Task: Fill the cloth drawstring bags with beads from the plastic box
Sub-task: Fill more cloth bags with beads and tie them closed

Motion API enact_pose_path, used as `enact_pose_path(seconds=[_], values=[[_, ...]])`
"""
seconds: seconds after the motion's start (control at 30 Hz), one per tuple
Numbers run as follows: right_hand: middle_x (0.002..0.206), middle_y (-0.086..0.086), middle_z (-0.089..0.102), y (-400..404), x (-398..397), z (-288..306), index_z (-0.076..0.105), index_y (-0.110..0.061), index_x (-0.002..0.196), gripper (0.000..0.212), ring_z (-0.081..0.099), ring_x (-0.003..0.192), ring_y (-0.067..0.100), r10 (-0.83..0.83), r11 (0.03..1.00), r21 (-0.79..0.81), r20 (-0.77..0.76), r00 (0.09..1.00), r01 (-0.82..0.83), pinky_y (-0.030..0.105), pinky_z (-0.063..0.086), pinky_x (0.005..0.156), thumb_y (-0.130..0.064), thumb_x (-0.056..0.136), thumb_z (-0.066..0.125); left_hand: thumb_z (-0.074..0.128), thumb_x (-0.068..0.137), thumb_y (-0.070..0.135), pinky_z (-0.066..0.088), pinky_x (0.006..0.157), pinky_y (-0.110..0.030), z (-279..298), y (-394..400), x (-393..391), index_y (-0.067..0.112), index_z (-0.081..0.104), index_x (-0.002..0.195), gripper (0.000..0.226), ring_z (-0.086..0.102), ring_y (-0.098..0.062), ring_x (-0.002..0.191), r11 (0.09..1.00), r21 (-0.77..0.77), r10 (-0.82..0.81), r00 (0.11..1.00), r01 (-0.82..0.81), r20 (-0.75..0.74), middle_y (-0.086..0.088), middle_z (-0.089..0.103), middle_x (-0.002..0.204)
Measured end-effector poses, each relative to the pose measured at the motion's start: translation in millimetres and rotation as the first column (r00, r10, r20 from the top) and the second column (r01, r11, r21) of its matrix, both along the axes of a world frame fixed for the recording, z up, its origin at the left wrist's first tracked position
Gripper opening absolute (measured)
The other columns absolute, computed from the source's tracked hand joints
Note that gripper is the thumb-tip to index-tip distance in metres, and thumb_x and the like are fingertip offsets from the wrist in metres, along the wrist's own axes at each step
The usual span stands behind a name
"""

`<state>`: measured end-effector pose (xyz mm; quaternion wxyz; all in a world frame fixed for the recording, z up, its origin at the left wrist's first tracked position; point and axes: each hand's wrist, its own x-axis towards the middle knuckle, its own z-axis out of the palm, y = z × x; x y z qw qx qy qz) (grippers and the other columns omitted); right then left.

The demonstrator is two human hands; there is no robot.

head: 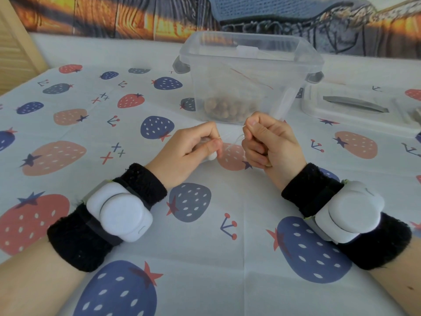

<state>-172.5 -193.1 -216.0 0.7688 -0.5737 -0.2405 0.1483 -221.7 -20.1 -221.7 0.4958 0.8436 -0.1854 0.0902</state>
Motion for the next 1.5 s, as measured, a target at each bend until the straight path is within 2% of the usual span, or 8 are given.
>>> enact_pose_path(seconds=[0.17,0.37,0.57,0.8,1.1,1.2,1.33,1.5], values=[[0.044,-0.007,0.028,0,-1,0,0.040,-0.008,0.065,0.024,0.020,0.033,0.005,-0.003,1.000,0.001,0.010,1.000,0.003,0.008,0.019,0.038,-0.021,0.086,0.044,0.044,0.092,0.035,0.040,0.068,-0.024,-2,2,1,0.011,0.053,0.075,0.031,0.052,-0.024,0.071,0.999,-0.044,0.010,1.000,-0.009,0.016,-0.012,0.057,0.074],[0.044,-0.009,0.028,-1,-1,1,0.041,-0.008,0.066,0.024,0.020,0.034,0.006,-0.031,1.000,0.005,0.045,0.999,0.031,0.010,0.020,0.038,-0.021,0.087,0.043,0.069,0.080,0.032,0.043,0.074,-0.016,-6,-1,-1,0.019,0.061,0.090,0.017,0.057,-0.004,0.077,0.994,0.086,0.057,0.997,-0.061,0.049,0.015,0.062,0.080],[0.044,-0.009,0.027,-1,0,1,0.040,-0.007,0.067,0.024,0.019,0.035,0.006,-0.049,0.998,0.031,0.047,0.998,0.047,0.011,0.017,0.038,-0.020,0.087,0.042,0.057,0.091,0.027,0.043,0.081,-0.020,-3,2,-2,0.018,0.064,0.098,0.013,0.060,-0.013,0.090,0.990,0.104,0.089,0.992,-0.098,0.088,0.009,0.066,0.092],[0.044,-0.009,0.028,-1,-1,1,0.042,-0.007,0.066,0.024,0.018,0.036,0.006,-0.104,0.993,0.068,0.053,0.993,0.100,0.010,0.017,0.039,-0.018,0.087,0.043,0.053,0.086,0.042,0.051,0.069,-0.037,-2,1,-2,0.014,0.058,0.099,0.032,0.059,-0.024,0.073,0.992,0.006,0.127,0.990,-0.128,0.063,-0.001,0.061,0.080],[0.047,-0.002,0.027,-2,4,1,0.049,-0.010,0.078,0.022,0.021,0.036,0.006,-0.446,0.892,-0.082,0.000,0.895,0.444,0.012,0.020,0.036,-0.010,0.098,0.042,0.048,0.088,0.033,0.048,0.074,-0.020,-7,6,6,0.012,0.057,0.110,0.032,0.059,-0.005,0.084,0.983,-0.174,0.032,0.988,-0.059,-0.153,0.005,0.062,0.096],[0.052,0.005,0.027,-3,4,0,0.049,-0.015,0.088,0.011,0.024,0.040,0.007,-0.515,0.843,-0.098,0.133,0.847,0.528,0.015,0.024,0.038,-0.009,0.097,0.045,0.045,0.087,0.039,0.045,0.080,-0.017,-8,7,7,0.018,0.057,0.105,0.030,0.058,-0.003,0.087,0.982,-0.158,0.081,0.983,-0.108,-0.167,0.009,0.061,0.093],[0.048,-0.004,0.031,2,-4,-6,0.047,-0.019,0.086,0.011,0.026,0.044,0.010,-0.290,0.902,-0.181,0.418,0.861,0.392,0.019,0.026,0.043,-0.010,0.092,0.051,0.045,0.084,0.039,0.044,0.086,-0.017,-10,8,6,0.022,0.055,0.104,0.028,0.057,-0.002,0.094,0.969,-0.209,0.086,0.973,-0.132,-0.214,0.011,0.060,0.098],[0.048,-0.006,0.030,4,-5,-12,0.045,-0.013,0.093,0.009,0.028,0.041,0.005,-0.034,0.888,-0.400,0.436,0.899,0.228,0.010,0.029,0.047,-0.008,0.093,0.053,0.051,0.087,0.035,0.046,0.081,-0.019,-10,9,6,0.021,0.052,0.101,0.020,0.058,-0.004,0.088,0.971,-0.218,0.053,0.977,-0.099,-0.206,0.006,0.059,0.096]])
